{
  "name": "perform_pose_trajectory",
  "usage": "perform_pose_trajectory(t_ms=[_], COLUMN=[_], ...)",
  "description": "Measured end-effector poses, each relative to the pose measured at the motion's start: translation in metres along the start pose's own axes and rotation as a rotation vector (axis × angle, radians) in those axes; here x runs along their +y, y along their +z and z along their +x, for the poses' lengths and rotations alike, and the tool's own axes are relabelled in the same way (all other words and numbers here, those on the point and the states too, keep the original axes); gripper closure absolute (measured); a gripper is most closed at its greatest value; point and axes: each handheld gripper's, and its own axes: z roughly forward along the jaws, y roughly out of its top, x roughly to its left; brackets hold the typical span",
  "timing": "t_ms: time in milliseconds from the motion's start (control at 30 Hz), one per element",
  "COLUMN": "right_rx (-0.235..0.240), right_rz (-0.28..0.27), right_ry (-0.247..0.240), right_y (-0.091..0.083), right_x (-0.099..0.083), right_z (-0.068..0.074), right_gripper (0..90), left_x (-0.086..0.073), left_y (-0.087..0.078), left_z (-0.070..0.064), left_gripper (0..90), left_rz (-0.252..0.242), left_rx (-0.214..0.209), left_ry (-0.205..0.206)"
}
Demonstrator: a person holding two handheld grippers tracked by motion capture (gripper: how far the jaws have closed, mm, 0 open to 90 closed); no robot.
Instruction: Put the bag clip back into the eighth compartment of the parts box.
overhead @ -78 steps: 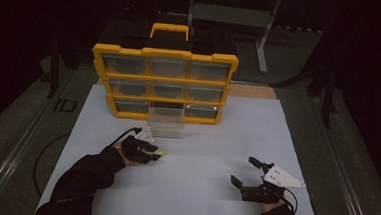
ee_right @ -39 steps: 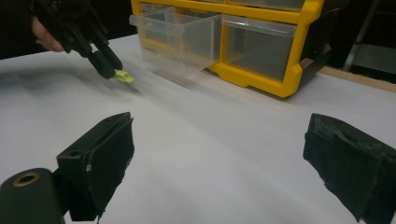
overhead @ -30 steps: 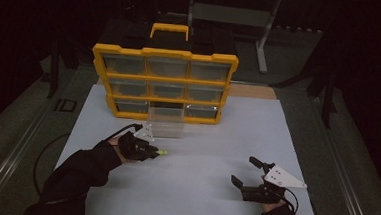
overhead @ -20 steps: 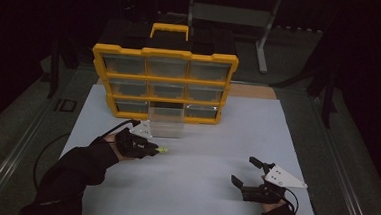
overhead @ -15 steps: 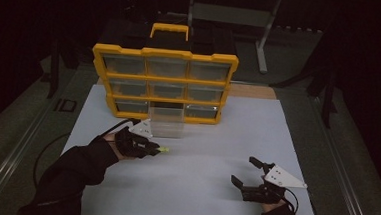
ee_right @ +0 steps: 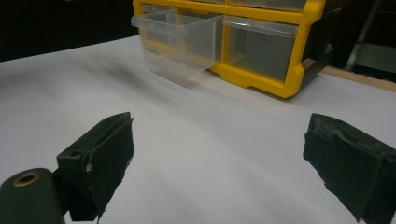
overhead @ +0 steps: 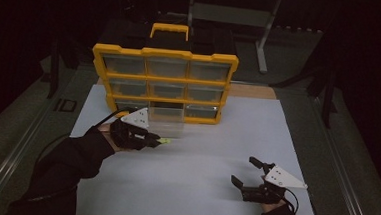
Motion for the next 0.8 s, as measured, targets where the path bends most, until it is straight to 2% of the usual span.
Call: perform_pose_trajectory(t_ms=[233, 633, 800], right_rx=[-0.005, 0.000, 0.001], right_rz=[-0.002, 0.001, 0.001], right_ry=[-0.003, -0.008, -0.010], right_y=[0.000, 0.001, 0.001], right_x=[0.000, 0.001, 0.001], right_z=[0.000, 0.001, 0.001], right_gripper=[8.5, 8.5, 8.5], left_x=[0.001, 0.012, 0.018], left_y=[-0.009, -0.028, -0.033], left_z=[0.008, 0.031, 0.039], left_gripper=[78.9, 78.9, 78.9], left_rz=[-0.040, -0.082, -0.100], left_rx=[0.016, 0.038, 0.053], left_ry=[0.005, -0.041, -0.047])
